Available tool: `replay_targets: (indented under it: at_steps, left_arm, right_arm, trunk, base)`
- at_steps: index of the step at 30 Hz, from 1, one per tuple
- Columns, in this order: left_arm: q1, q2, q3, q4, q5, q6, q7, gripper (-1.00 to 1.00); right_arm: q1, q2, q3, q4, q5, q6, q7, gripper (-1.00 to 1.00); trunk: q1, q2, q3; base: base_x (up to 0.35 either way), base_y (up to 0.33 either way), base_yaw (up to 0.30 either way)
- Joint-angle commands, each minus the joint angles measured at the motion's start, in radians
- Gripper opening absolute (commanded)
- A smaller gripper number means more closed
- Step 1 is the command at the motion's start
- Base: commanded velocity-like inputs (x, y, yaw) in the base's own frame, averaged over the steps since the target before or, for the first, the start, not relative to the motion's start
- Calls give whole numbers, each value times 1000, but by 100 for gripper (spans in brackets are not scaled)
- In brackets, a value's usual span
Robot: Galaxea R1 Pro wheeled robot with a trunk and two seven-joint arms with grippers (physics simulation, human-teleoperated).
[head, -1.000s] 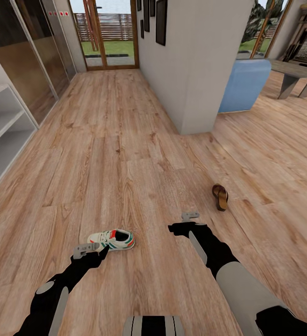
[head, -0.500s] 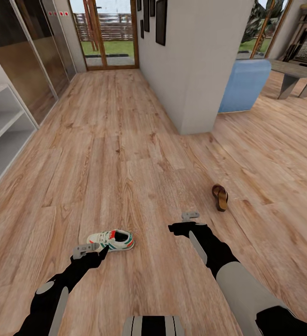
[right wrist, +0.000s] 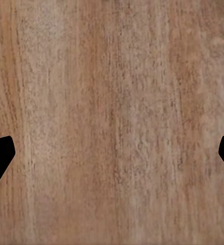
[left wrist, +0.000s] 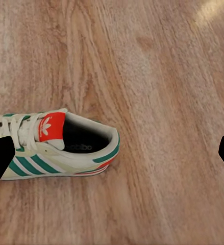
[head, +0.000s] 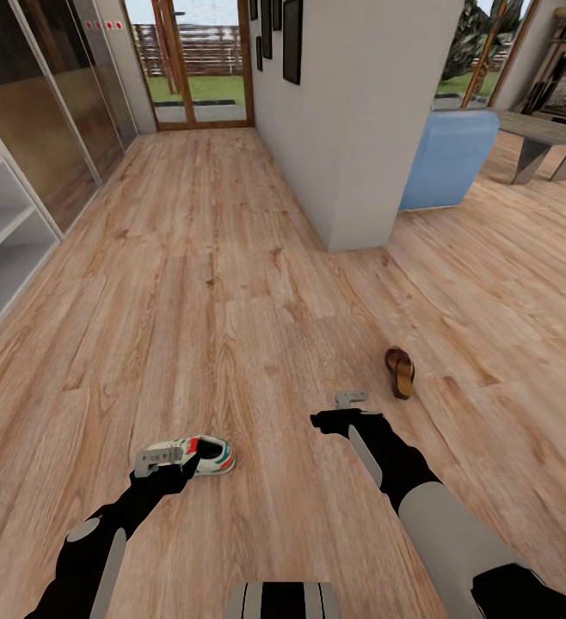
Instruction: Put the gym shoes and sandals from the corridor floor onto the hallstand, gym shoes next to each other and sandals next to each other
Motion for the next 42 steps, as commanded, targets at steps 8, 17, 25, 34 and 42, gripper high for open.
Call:
replay_targets:
  at_steps: [8, 17, 25, 34, 42]
  left_arm:
    - [0, 0, 0, 0, 0, 0, 0, 100]
    - [0, 0, 0, 0, 0, 0, 1, 100]
    - [0, -1, -1, 0, 0, 0, 0, 100]
    - [0, 0, 0, 0, 0, 0, 0, 100]
    - [0, 0, -1, 0, 0, 0, 1, 100]
  right_arm:
    - [0, 0, 1, 0, 0, 0, 0, 100]
    - [0, 0, 1, 0, 0, 0, 1, 100]
    - [0, 0, 1, 0, 0, 0, 1, 100]
    - [-1, 0, 1, 0, 0, 0, 2, 100]
    - [-1, 0, 2, 0, 0, 0, 2, 100]
  trunk:
    - [0, 0, 0]
    - [0, 0, 0]
    - [0, 0, 0]
    - [0, 0, 0]
    - [0, 0, 0]
  base:
    - [3, -3, 0]
    - [238, 0, 0]
    - [307, 0, -115]
    - [101, 0, -267]
    - [7, 0, -68]
